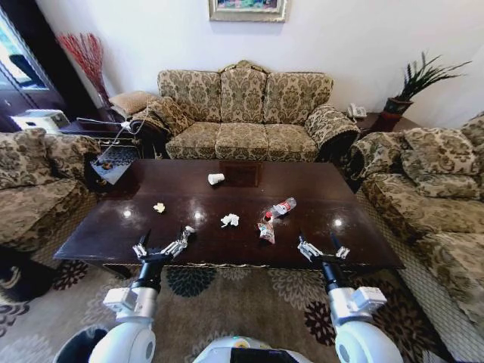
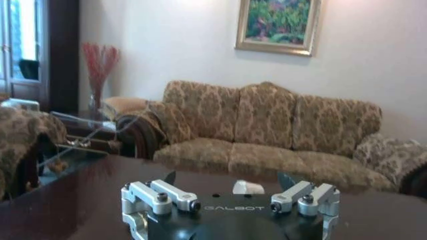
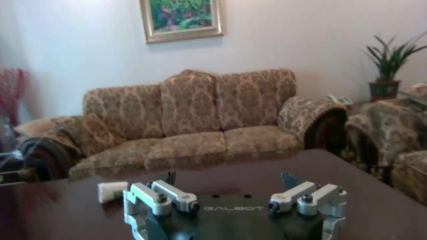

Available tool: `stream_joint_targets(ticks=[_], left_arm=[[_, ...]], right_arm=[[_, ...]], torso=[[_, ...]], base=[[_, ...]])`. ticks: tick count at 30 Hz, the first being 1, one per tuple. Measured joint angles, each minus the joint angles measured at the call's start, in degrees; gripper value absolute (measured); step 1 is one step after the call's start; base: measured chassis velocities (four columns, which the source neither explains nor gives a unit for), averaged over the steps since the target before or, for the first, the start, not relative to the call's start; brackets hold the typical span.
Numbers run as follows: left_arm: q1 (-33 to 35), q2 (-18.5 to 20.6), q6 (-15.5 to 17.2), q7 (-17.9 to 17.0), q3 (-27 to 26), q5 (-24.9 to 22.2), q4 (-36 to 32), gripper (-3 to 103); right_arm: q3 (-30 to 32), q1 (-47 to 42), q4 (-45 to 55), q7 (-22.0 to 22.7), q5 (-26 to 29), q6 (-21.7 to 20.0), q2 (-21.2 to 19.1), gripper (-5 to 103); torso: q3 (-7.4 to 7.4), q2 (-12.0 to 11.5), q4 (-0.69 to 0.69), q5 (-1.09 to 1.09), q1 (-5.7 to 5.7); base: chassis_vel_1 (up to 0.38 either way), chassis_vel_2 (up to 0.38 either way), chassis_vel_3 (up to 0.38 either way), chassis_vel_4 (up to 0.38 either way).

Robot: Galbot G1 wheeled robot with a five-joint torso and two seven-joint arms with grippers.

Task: Move to the front of the table and place the trash on the table into the trash bin.

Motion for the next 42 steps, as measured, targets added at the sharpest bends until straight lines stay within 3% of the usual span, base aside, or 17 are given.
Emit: stream_joint_targets(ticks=[5,13,28,42], left_arm=[[-0.19,-0.1,-0.73,-0.16,-0.12,-0.2,-0.07,100],[-0.37,-0.43,-2.05,-0.65,0.25,0.0,0.07,100],[1.09,-1.08,-0.59,-0.56,-0.93,0.89,-1.78,100],[0.58,-1.06,-0.64,-0.64,-0.69,1.2,0.5,100]], right_arm=[[0.83,0.31,-0.22,1.58,0.33,-1.0,-0.44,100],[1.05,0.38,-0.72,2.31,0.46,1.2,-0.27,100],[-0.16,1.31,-2.3,-0.07,-2.95,3.51,-1.41,100],[-0.13,0.94,-2.96,-0.4,-3.03,6.34,-1.39,100]], torso=[[0.0,0.0,0.0,0.01,0.0],[0.0,0.0,0.0,0.01,0.0],[0.01,0.0,0.0,0.01,0.02],[-0.03,0.03,0.0,-0.03,-0.05]], base=[[0.0,0.0,0.0,0.0],[0.0,0.0,0.0,0.0],[0.014,-0.01,-0.013,0.008],[0.204,-0.134,-0.183,0.137]])
